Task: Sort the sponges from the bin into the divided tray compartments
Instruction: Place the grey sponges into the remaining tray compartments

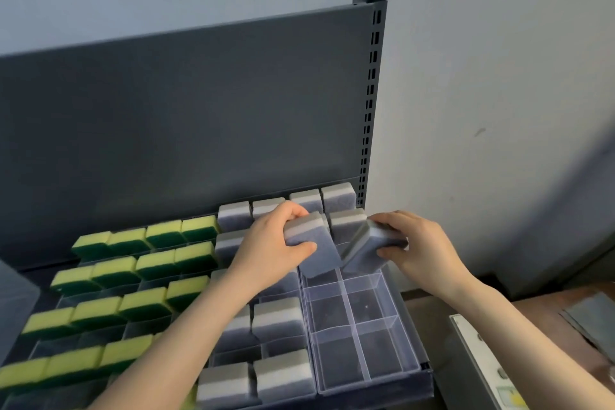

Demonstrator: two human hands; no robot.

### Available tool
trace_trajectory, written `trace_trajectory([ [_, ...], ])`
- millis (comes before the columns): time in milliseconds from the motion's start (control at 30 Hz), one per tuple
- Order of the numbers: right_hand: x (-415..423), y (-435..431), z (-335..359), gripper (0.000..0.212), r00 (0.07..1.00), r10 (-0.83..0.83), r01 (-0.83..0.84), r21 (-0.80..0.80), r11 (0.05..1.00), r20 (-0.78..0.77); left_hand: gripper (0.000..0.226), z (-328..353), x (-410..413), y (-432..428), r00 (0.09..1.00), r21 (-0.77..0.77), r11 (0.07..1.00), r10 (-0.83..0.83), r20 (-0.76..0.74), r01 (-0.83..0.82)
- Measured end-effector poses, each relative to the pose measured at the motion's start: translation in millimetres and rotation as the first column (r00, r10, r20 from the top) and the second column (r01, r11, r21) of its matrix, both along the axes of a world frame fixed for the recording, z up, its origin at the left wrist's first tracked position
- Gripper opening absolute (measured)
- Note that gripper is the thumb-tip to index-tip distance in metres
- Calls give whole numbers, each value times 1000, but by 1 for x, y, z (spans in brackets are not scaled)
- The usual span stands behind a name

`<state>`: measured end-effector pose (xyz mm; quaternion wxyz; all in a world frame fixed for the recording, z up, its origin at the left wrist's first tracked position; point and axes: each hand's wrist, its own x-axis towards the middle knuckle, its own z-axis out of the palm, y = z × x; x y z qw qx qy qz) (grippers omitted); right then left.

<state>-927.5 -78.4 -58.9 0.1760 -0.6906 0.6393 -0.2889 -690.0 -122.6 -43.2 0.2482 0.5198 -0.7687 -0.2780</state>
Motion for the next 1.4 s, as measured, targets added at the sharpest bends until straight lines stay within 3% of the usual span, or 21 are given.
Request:
trace_trajectory([
  [367,3,-2,1,48,1000,-7,7,10,1000,-20,36,-10,-2,-5,996,19,998,-64,68,62],
  [567,7,-8,7,45,987,77,-75,20,997,-141,36,-2,3,-9,976,26,994,-112,185,109],
  [700,14,-16,8,32,945,160,-142,83,986,-284,34,4,-5,-13,947,65,985,-171,273,159],
  [900,19,-24,9,22,911,196,-151,150,977,-363,37,1,-13,-16,888,110,974,-224,402,196],
  [1067,33,-18,-6,21,911,206,-119,250,961,-357,33,-7,-18,-14,848,111,969,-248,469,222],
  [1400,30,-19,-8,22,929,198,-126,234,964,-313,42,-17,-21,-8,849,80,979,-202,488,187],
])
